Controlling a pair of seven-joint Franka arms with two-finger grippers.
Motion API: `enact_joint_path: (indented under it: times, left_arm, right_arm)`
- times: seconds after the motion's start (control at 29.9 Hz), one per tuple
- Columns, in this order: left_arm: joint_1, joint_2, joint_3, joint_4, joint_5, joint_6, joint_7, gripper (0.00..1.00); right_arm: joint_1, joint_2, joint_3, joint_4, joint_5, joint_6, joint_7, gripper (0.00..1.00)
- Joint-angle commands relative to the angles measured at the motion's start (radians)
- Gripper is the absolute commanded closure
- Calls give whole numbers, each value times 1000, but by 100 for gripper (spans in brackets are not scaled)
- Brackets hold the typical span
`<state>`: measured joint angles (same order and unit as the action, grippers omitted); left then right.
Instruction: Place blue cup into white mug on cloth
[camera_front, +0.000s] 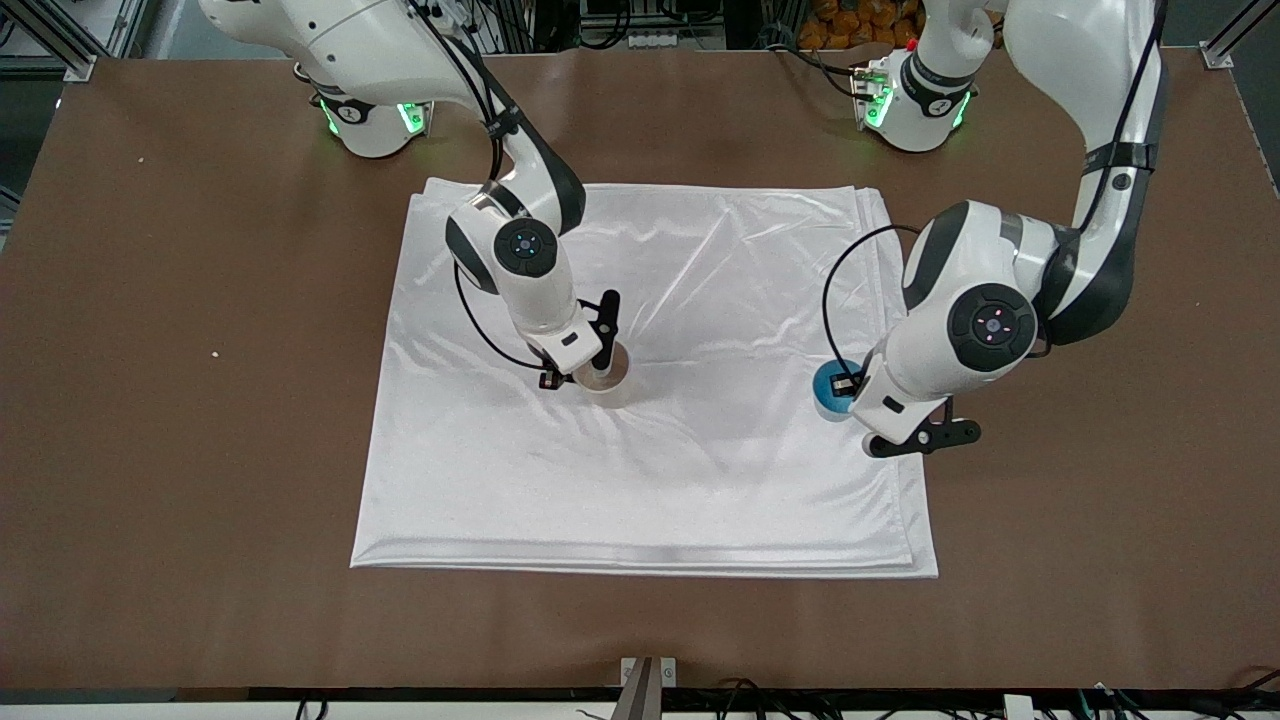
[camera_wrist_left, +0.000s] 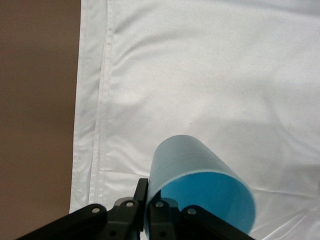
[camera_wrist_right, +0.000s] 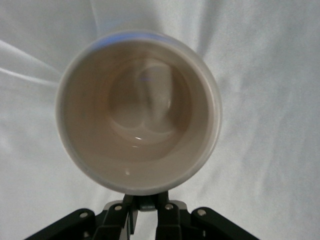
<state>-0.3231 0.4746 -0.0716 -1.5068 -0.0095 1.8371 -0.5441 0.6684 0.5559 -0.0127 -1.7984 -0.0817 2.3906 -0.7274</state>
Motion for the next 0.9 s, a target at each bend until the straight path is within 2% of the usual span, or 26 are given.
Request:
enact_joint_path:
  times: [0.0,0.17,0.4,0.57,0.87]
  left_arm:
    - [-42,2,9,5,-23,-16,-63,100]
    - [-77,12,9,5,-29,-13,-105,100]
    - [-125,39,9,43,-61,-7,-166,100]
    - [-148,45,9,46,-66,-1,-191,100]
    - [-195,48,9,48,-119,13,-200,100]
  right_arm:
    - [25,21,-9,27,-21,1,37,94]
    - [39,29,-12,27,-47,2,37,82]
    - [19,15,-13,37,-52,-11,34,48]
    - [5,-22,-13,39,-47,-16,42,33]
    - [-76,-161,-13,31,-46,-100,37,29]
